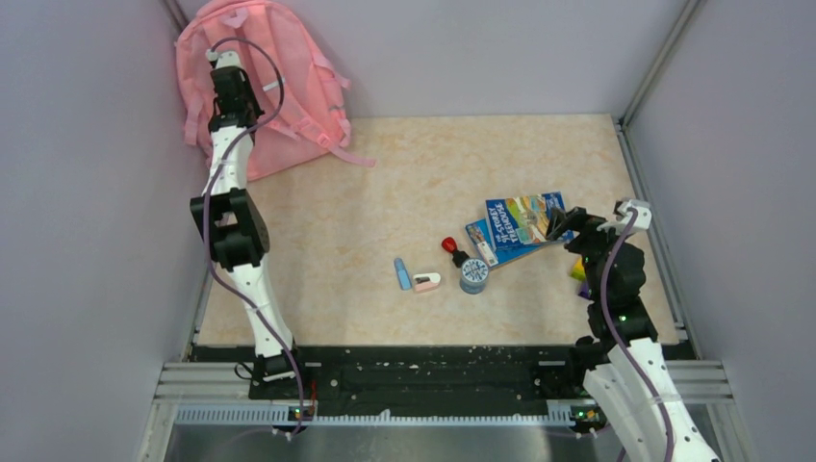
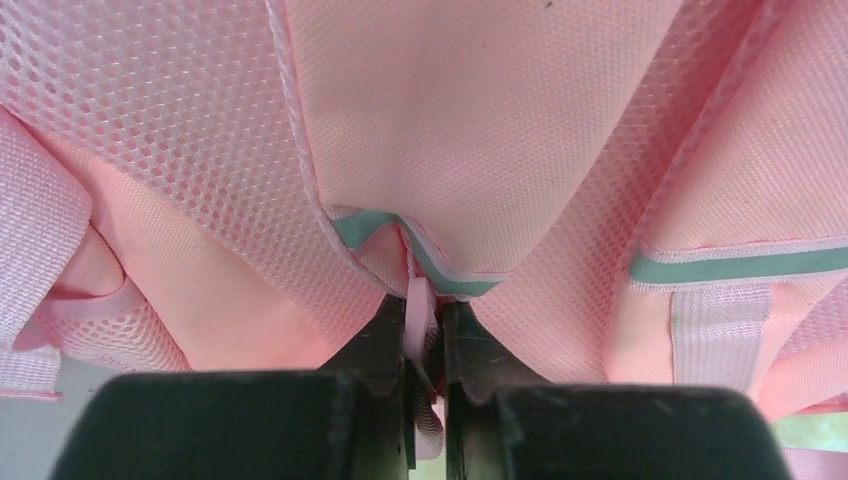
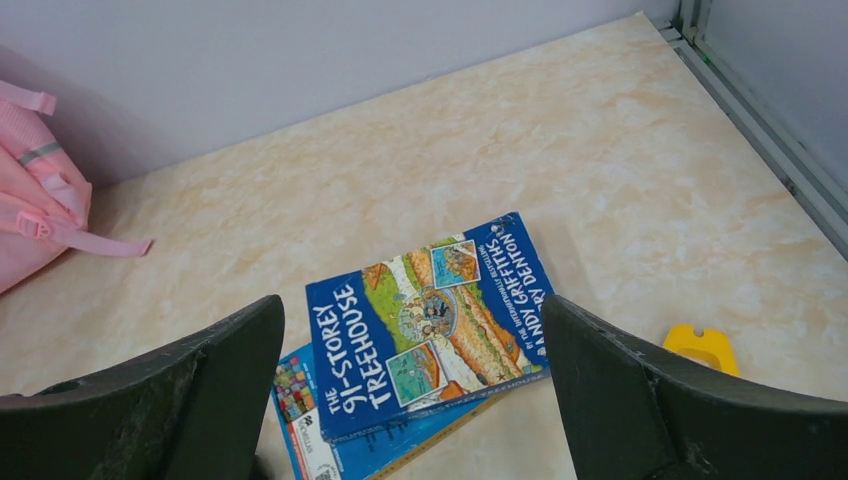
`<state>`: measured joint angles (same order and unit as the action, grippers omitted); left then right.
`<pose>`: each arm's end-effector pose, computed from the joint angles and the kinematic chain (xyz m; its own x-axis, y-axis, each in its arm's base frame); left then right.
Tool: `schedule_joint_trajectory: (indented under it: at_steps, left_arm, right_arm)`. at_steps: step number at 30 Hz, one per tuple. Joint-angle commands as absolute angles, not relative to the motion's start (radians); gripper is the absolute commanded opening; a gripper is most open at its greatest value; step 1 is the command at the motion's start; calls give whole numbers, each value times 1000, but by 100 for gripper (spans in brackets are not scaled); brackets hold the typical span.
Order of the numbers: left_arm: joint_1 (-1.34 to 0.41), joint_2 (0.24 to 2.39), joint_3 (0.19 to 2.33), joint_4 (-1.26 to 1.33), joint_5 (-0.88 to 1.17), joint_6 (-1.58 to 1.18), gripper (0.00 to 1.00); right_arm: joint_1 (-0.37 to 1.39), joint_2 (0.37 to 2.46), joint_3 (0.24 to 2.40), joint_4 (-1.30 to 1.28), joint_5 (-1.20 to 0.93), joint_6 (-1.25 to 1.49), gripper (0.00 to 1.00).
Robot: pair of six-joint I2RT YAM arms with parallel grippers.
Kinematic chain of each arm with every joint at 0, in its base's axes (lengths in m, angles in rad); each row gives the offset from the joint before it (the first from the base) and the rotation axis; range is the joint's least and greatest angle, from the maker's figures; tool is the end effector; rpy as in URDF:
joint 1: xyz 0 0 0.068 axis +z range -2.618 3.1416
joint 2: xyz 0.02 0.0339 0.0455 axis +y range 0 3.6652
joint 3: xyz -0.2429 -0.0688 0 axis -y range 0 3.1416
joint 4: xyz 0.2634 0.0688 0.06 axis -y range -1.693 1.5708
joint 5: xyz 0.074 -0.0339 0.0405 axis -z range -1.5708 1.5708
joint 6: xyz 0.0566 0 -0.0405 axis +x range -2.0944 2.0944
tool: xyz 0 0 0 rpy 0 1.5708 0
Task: Pack the student bag
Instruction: Move the student bag to the center of the board.
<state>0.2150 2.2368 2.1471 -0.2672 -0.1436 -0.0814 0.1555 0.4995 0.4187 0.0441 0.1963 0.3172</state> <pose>0.5450 0.1273 0.2952 -0.3124 -0.1506 -0.9379 -0.3688 0.9291 -0.0264 0.2028 0.0206 0.2636 -0.0218 0.3062 -0.9517 0.0499 0.9511 0.3049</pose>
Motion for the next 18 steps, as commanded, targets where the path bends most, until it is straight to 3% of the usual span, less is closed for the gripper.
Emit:
schedule_joint_trajectory:
  at_steps: [1,12,18]
  left_arm:
    - [217,2178,2082,-150,-108,-65,0]
    - [139,1810,1555,257,-46,-180,0]
    - [63,1601,1283,354,-67,-210,0]
  right_arm:
    - [169,500,429,77,187,318,96]
    - [169,512,424,105,132,325,99]
    - [170,518,435,99,74,343,99]
